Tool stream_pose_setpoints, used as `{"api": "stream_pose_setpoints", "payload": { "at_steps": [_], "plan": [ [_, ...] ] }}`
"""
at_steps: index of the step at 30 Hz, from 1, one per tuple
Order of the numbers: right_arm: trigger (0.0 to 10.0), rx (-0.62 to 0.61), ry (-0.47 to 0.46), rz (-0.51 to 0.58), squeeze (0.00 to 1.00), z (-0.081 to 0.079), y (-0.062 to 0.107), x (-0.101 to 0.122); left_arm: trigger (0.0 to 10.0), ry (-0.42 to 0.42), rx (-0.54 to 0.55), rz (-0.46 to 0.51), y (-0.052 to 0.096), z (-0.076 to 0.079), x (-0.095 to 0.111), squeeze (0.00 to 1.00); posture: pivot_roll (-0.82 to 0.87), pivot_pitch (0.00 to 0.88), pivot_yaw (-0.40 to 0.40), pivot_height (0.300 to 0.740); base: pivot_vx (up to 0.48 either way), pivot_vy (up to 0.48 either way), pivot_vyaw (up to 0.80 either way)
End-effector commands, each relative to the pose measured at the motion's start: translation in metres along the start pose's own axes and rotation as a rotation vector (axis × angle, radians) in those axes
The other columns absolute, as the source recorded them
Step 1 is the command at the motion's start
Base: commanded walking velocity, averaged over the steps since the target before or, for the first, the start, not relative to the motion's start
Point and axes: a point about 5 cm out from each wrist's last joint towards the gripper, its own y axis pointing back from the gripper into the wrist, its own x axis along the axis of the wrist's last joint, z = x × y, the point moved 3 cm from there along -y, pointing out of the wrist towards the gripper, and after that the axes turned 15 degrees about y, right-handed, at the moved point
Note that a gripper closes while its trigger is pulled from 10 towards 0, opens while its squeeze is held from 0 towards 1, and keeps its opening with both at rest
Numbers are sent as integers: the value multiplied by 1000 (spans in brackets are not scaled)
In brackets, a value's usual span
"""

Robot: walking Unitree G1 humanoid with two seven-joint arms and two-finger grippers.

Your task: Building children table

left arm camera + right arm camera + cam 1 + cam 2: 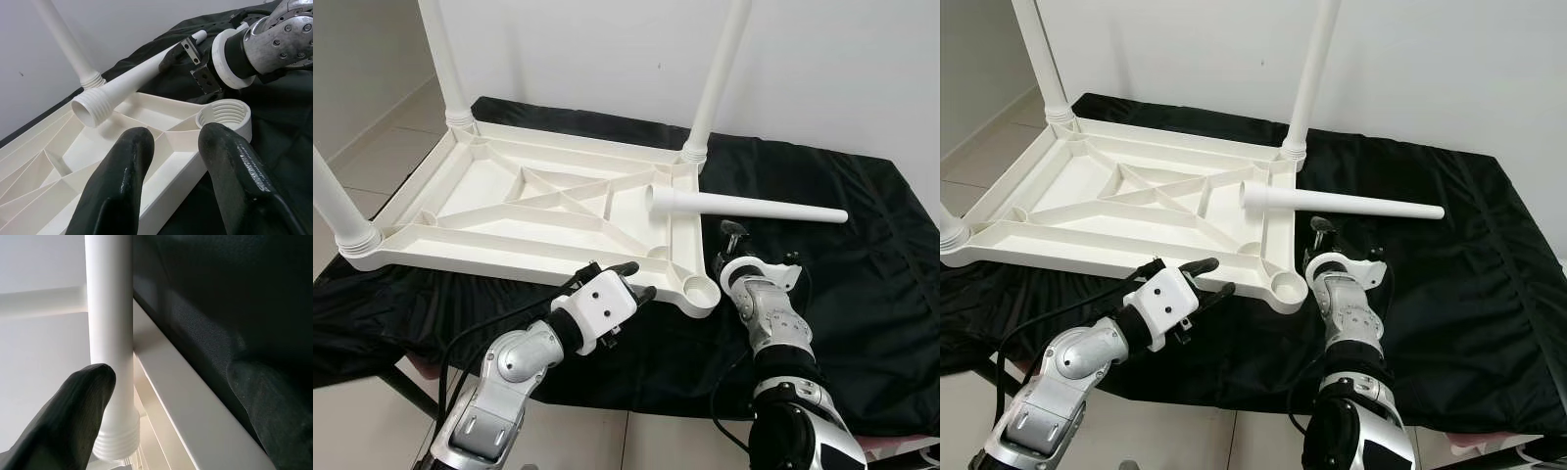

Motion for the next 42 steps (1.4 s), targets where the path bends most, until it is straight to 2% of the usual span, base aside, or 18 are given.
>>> {"api": "stream_pose_setpoints", "payload": {
  "at_steps": [1, 12, 42],
  "plan": [
    [10000, 17, 1, -5, 0, -4, -2, 0, 10000, -3, 11, 6, 0, 0, 3, 0, 70, 22, -88, 740, 0, 0, 0],
    [10000, 101, -1, 17, 0, -25, -12, 6, 10000, -2, 7, 26, -3, -2, 10, 0, 66, 34, -77, 740, 0, 0, 0],
    [10000, 129, 9, 61, 0, -37, -23, 13, 10000, -4, -3, 45, -3, -1, 18, 0, 72, 43, -68, 740, 0, 0, 0]
  ]
}}
